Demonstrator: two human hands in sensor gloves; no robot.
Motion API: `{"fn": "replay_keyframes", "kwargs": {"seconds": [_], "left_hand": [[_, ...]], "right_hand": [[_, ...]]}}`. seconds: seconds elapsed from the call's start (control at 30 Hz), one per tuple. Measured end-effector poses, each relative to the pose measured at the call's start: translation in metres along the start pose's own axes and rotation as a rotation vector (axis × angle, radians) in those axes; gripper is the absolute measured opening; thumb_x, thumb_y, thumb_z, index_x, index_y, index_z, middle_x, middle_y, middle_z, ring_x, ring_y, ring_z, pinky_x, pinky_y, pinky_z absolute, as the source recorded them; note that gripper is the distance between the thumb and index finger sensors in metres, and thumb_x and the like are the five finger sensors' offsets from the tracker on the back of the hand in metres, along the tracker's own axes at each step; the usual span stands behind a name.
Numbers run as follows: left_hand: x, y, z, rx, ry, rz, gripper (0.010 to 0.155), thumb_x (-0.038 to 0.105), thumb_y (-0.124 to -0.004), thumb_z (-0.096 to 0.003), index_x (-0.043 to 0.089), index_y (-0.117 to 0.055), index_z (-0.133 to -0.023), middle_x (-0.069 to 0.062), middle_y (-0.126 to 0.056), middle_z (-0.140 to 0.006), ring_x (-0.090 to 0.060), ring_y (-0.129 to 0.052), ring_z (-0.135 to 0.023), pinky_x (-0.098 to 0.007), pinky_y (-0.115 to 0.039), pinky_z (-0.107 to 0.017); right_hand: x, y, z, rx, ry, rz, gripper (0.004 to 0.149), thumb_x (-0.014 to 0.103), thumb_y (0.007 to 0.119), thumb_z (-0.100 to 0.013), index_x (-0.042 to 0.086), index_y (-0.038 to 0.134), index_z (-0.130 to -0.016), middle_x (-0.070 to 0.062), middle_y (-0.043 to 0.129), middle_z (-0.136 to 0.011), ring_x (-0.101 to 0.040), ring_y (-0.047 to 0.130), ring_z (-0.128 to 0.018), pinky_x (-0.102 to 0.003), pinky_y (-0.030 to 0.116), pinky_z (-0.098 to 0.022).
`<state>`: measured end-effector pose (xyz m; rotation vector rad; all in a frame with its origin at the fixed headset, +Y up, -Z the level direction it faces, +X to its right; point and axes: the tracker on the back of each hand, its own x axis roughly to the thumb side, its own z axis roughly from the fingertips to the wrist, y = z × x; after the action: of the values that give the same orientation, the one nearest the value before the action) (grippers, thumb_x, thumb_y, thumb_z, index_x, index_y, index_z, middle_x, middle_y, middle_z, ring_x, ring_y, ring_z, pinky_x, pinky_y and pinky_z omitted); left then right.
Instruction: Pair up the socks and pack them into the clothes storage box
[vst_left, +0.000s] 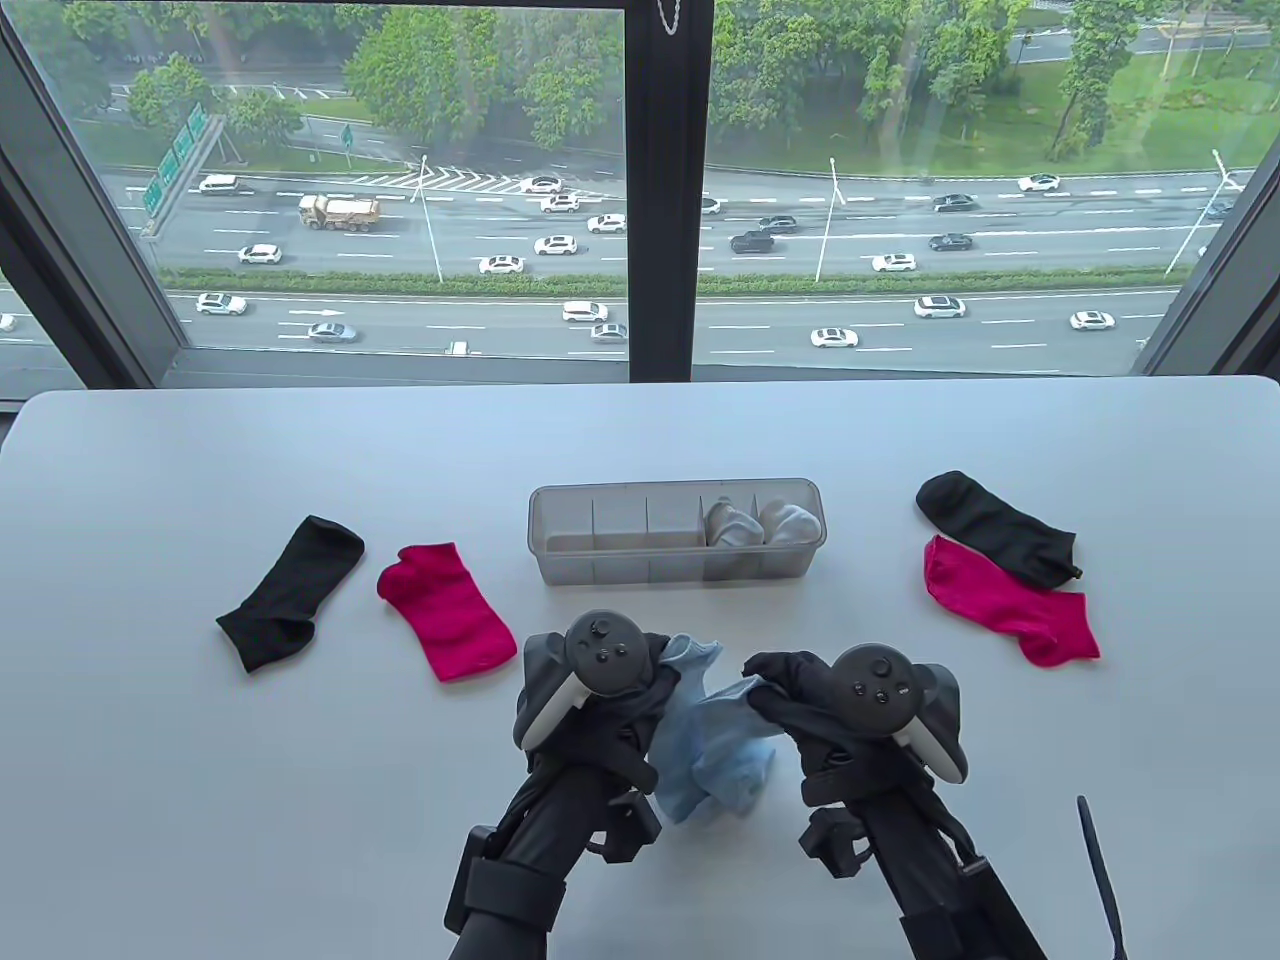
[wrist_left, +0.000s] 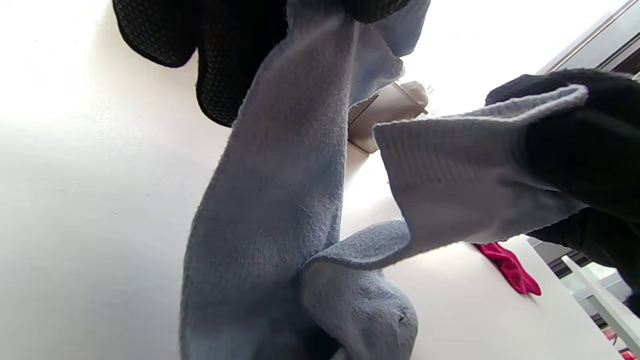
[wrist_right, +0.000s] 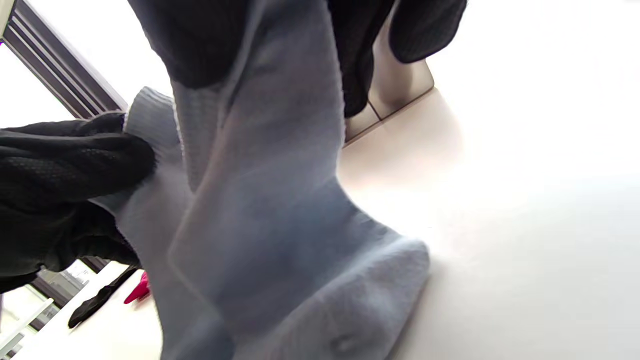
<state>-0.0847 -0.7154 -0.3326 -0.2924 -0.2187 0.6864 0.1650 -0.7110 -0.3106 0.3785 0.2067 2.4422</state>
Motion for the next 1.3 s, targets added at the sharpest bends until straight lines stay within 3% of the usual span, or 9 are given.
{"fn": "replay_keyframes", "kwargs": {"seconds": [0.13, 0.47, 0.57, 0.8, 0.87, 0.97, 1.1, 1.2, 1.3], "left_hand": [[0.006, 0.004, 0.002, -0.033, -0.083, 0.106, 0.042, 0.030, -0.062, -0.0625, 0.014, -0.067, -0.101, -0.018, -0.087, -0.097, -0.041, -0.093, -0.083, -0.066, -0.066, -0.069], [0.020, -0.006, 0.003, -0.238, -0.327, 0.438, 0.050, 0.036, -0.054, -0.0647, 0.011, -0.062, -0.108, -0.021, -0.072, -0.109, -0.050, -0.070, -0.100, -0.072, -0.053, -0.073], [0.025, -0.011, 0.004, -0.297, -0.348, 0.415, 0.071, 0.053, -0.065, -0.0582, 0.008, -0.051, -0.112, -0.024, -0.063, -0.114, -0.054, -0.063, -0.104, -0.075, -0.049, -0.073], [0.040, -0.006, 0.011, -0.106, -0.308, 0.187, 0.045, 0.031, -0.062, -0.0631, 0.012, -0.061, -0.104, -0.019, -0.075, -0.106, -0.047, -0.075, -0.098, -0.070, -0.057, -0.073], [0.040, -0.004, 0.012, -0.095, -0.311, 0.178, 0.045, 0.031, -0.062, -0.0630, 0.012, -0.063, -0.104, -0.019, -0.074, -0.107, -0.048, -0.074, -0.099, -0.071, -0.056, -0.073], [0.040, -0.001, 0.012, -0.124, -0.331, 0.148, 0.046, 0.031, -0.062, -0.0626, 0.015, -0.064, -0.105, -0.020, -0.073, -0.109, -0.049, -0.072, -0.100, -0.071, -0.054, -0.073], [0.042, -0.002, 0.013, -0.054, -0.261, -0.040, 0.049, 0.034, -0.062, -0.0620, 0.017, -0.065, -0.107, -0.021, -0.071, -0.111, -0.050, -0.071, -0.100, -0.072, -0.055, -0.073], [0.046, 0.002, 0.016, 0.034, -0.246, -0.142, 0.049, 0.033, -0.064, -0.0610, 0.015, -0.068, -0.106, -0.019, -0.073, -0.109, -0.047, -0.075, -0.098, -0.069, -0.058, -0.073], [0.051, 0.003, 0.019, 0.089, -0.276, -0.154, 0.048, 0.027, -0.066, -0.0605, 0.014, -0.066, -0.107, -0.015, -0.087, -0.095, -0.039, -0.091, -0.084, -0.062, -0.069, -0.070]], "right_hand": [[0.012, -0.004, -0.001, 0.121, -0.106, -0.210, 0.039, 0.034, 0.075, -0.057, 0.033, 0.073, -0.095, -0.009, 0.079, -0.102, -0.040, 0.062, -0.103, -0.064, 0.051, -0.076], [0.023, -0.011, 0.011, -0.221, -0.075, -0.121, 0.041, 0.039, 0.071, -0.059, 0.031, 0.062, -0.099, 0.003, 0.086, -0.080, -0.027, 0.077, -0.091, -0.061, 0.052, -0.078], [0.025, -0.010, 0.013, -0.261, -0.077, -0.053, 0.041, 0.041, 0.070, -0.060, 0.031, 0.061, -0.099, 0.004, 0.085, -0.077, -0.024, 0.079, -0.087, -0.060, 0.052, -0.079], [0.022, -0.012, 0.012, -0.259, -0.074, -0.138, 0.041, 0.042, 0.070, -0.058, 0.035, 0.062, -0.097, 0.004, 0.086, -0.074, -0.022, 0.078, -0.085, -0.062, 0.048, -0.079], [0.016, -0.016, 0.010, -0.192, -0.081, -0.135, 0.059, 0.046, 0.073, -0.054, 0.036, 0.050, -0.107, -0.002, 0.073, -0.095, -0.031, 0.062, -0.099, -0.067, 0.041, -0.078], [0.006, -0.019, 0.005, 0.070, -0.100, -0.128, 0.082, 0.047, 0.074, -0.054, 0.028, 0.023, -0.116, -0.022, 0.023, -0.122, -0.050, 0.021, -0.108, -0.071, 0.030, -0.075], [-0.001, -0.018, 0.005, -0.075, -0.060, -0.274, 0.042, 0.037, 0.079, -0.055, 0.029, 0.069, -0.095, -0.015, 0.064, -0.115, -0.050, 0.046, -0.108, -0.069, 0.042, -0.076], [0.001, -0.018, 0.006, -0.101, -0.057, -0.196, 0.041, 0.038, 0.080, -0.054, 0.029, 0.071, -0.093, 0.000, 0.092, -0.086, -0.028, 0.087, -0.089, -0.063, 0.054, -0.077], [0.006, -0.018, 0.007, -0.159, -0.061, -0.151, 0.042, 0.038, 0.079, -0.054, 0.029, 0.069, -0.094, 0.000, 0.091, -0.080, -0.024, 0.086, -0.084, -0.061, 0.054, -0.077]]}}
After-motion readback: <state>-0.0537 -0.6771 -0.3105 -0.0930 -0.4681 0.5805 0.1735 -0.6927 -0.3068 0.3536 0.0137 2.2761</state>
